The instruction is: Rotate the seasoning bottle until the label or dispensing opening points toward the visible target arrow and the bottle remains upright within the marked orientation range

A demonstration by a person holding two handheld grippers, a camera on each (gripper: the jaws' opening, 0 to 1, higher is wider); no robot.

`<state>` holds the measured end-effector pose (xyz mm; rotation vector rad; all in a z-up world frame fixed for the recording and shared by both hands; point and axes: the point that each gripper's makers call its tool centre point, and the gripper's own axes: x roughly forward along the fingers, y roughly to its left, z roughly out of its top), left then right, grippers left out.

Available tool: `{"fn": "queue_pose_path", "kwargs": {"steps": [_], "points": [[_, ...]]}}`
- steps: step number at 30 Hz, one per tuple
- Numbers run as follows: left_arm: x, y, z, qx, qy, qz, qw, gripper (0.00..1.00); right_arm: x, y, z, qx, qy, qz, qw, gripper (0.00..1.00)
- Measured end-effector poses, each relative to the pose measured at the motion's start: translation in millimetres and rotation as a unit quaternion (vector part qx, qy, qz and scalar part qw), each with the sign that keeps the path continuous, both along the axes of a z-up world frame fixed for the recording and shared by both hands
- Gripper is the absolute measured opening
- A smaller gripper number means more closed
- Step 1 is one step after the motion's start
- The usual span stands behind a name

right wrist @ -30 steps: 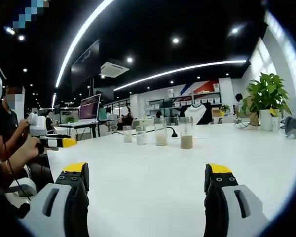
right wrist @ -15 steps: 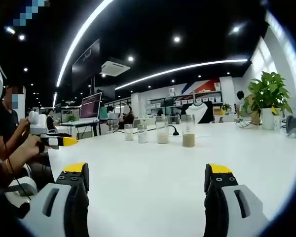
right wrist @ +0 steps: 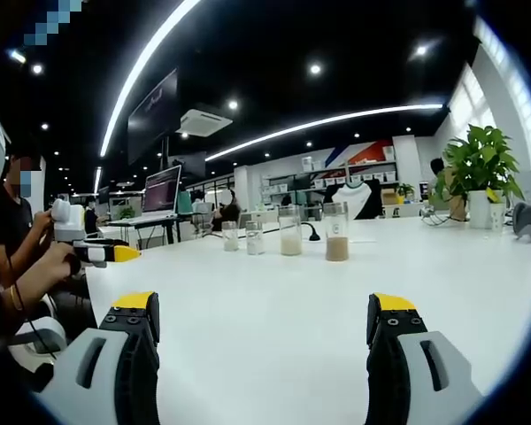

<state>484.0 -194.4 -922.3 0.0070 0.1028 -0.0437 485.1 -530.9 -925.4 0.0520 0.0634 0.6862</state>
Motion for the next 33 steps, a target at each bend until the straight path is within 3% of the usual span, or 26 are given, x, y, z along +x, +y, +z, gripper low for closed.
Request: {"fn": "queue_pose_path", "kwargs": {"steps": [18, 33], "points": [[6.1, -2, -0.6, -0.002, 0.002, -0.006, 1.0000, 0.97, 2, 0, -2.5, -0.002, 0.005, -0.003, 1.0000, 0.99], [24.4, -4, 15.8, 0.024, -0.013, -0.028, 0.9992, 0.95, 1, 4, 0.1, -0.006, 0.002, 0.000, 1.0000, 0.99]]}}
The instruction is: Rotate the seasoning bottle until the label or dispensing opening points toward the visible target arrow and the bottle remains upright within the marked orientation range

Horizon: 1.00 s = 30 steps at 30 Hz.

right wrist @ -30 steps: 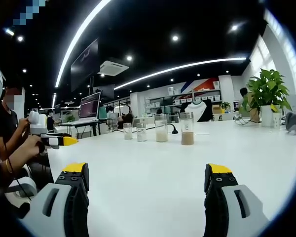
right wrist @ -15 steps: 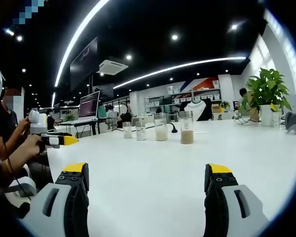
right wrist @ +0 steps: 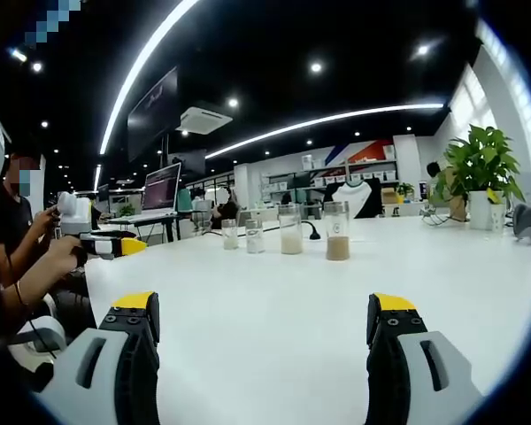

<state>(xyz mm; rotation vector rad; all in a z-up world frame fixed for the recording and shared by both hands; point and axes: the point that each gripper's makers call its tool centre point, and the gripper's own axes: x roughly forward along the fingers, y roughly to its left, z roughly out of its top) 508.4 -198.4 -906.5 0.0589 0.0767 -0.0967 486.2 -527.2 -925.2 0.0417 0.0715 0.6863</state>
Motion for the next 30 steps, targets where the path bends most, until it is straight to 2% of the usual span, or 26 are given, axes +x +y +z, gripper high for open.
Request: {"fn": "queue_pose_path", "kwargs": {"steps": [4, 11, 14, 17, 18, 21, 26, 30], "points": [[8.3, -3, 10.7, 0.008, -0.015, -0.009, 0.9998, 0.95, 0, 1, -1.5, -0.002, 0.003, 0.000, 1.0000, 0.99], [21.0, -6, 12.7, 0.010, -0.015, -0.018, 0.9997, 0.95, 0, 1, -2.5, -0.003, 0.006, -0.002, 1.0000, 0.99], [25.2, -7, 15.6, 0.037, -0.012, -0.029, 0.9988, 0.95, 0, 0, -3.0, -0.007, 0.007, -0.003, 0.9999, 0.99], [29.8, -5, 21.2, 0.049, -0.015, -0.033, 0.9981, 0.95, 0, -1, -3.5, -0.009, 0.007, -0.005, 0.9999, 0.99], [31.4, -4, 22.4, 0.050, -0.014, -0.034, 0.9981, 0.95, 0, -1, -4.6, -0.009, 0.008, -0.007, 0.9999, 0.99], [36.5, -13, 35.3, 0.023, -0.035, -0.066, 0.9969, 0.96, -1, -1, -7.0, -0.010, 0.011, -0.008, 0.9999, 0.99], [52.2, -10, 37.9, 0.045, -0.033, -0.067, 0.9962, 0.96, -3, 2, -7.8, -0.012, 0.013, -0.005, 0.9998, 0.99], [62.3, -6, 40.1, 0.041, -0.033, -0.071, 0.9961, 0.95, -5, 3, -5.7, -0.014, 0.011, -0.004, 0.9998, 0.99]]}}
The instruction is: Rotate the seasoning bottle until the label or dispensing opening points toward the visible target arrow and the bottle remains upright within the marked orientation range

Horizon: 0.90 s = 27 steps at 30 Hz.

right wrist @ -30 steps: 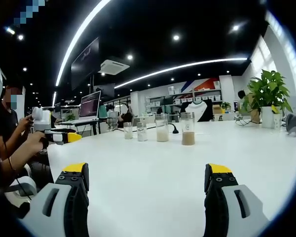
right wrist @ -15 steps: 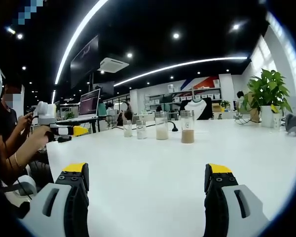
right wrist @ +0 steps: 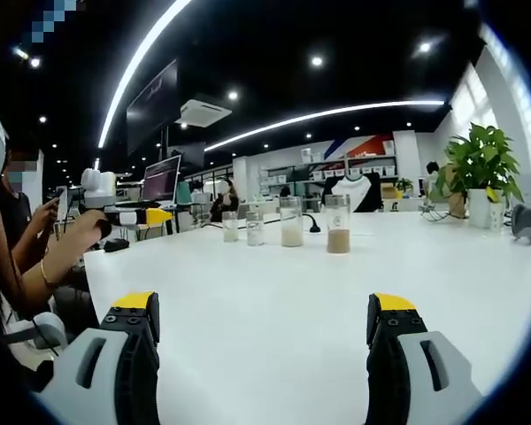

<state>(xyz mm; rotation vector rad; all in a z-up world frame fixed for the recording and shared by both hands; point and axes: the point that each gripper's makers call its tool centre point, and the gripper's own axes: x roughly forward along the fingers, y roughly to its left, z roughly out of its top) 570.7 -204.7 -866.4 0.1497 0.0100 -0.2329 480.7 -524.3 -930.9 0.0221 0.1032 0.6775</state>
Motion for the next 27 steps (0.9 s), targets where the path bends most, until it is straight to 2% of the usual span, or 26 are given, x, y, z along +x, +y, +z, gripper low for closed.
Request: {"fn": "queue_pose_path", "kwargs": {"steps": [10, 12, 16, 23, 27], "points": [[18.2, 5, -5.5, -0.015, 0.013, -0.002, 0.9998, 0.95, -5, 1, 7.3, -0.004, -0.012, 0.002, 0.9999, 1.00], [19.8, 0, -4.0, -0.024, 0.007, -0.007, 0.9997, 0.95, -5, 1, 7.9, -0.002, -0.012, 0.003, 0.9999, 1.00], [22.6, -10, -9.3, -0.009, 0.016, -0.016, 0.9997, 0.95, -6, 4, 11.1, 0.011, -0.012, 0.007, 0.9998, 1.00], [25.7, -15, -11.9, -0.011, 0.020, -0.020, 0.9995, 0.95, -5, 2, 10.0, -0.002, -0.013, 0.002, 0.9999, 0.99], [27.1, -12, -13.3, -0.015, 0.022, -0.016, 0.9995, 0.95, -7, 1, 14.1, 0.019, -0.013, 0.005, 0.9997, 0.93]]}}
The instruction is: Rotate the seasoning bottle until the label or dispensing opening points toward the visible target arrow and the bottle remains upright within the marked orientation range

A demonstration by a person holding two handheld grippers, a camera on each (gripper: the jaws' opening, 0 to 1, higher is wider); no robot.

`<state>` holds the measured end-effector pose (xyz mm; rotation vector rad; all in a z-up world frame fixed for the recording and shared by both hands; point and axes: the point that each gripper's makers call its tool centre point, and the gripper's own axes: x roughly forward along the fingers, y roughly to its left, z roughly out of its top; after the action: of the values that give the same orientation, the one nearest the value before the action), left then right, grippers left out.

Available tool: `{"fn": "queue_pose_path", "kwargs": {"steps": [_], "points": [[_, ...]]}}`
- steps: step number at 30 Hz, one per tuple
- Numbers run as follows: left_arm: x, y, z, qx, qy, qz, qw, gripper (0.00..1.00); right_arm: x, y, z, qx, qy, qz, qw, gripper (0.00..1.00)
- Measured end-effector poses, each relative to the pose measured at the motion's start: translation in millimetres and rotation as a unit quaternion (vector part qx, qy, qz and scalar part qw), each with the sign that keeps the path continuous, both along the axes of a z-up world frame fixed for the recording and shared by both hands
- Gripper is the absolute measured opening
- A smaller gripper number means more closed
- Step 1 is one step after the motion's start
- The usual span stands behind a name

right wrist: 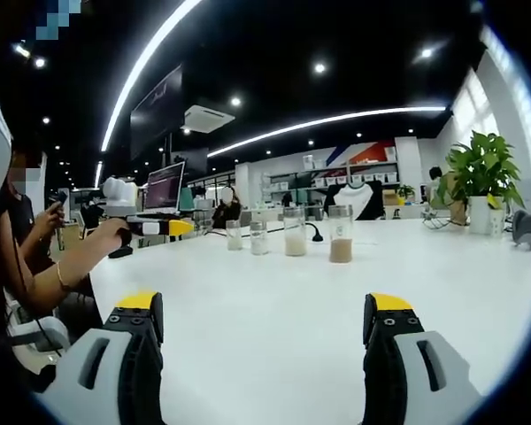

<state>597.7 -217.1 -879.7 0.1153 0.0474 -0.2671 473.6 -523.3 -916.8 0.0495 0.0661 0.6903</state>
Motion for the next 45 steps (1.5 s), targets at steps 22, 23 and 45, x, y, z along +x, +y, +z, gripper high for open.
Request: {"fn": "queue_pose_path", "kwargs": {"steps": [22, 23, 45], "points": [[28.3, 19, -20.9, 0.008, 0.011, 0.021, 0.9997, 0.94, 3, -5, -6.1, -0.010, 0.014, -0.009, 0.9998, 0.92], [30.3, 19, -23.4, 0.008, 0.015, 0.024, 0.9996, 0.94, 3, -6, -5.8, -0.010, 0.014, -0.010, 0.9998, 0.92], [72.9, 34, -33.6, -0.008, 0.032, 0.044, 0.9985, 0.92, 5, -2, -1.7, -0.008, 0.010, -0.002, 0.9999, 0.87]]}}
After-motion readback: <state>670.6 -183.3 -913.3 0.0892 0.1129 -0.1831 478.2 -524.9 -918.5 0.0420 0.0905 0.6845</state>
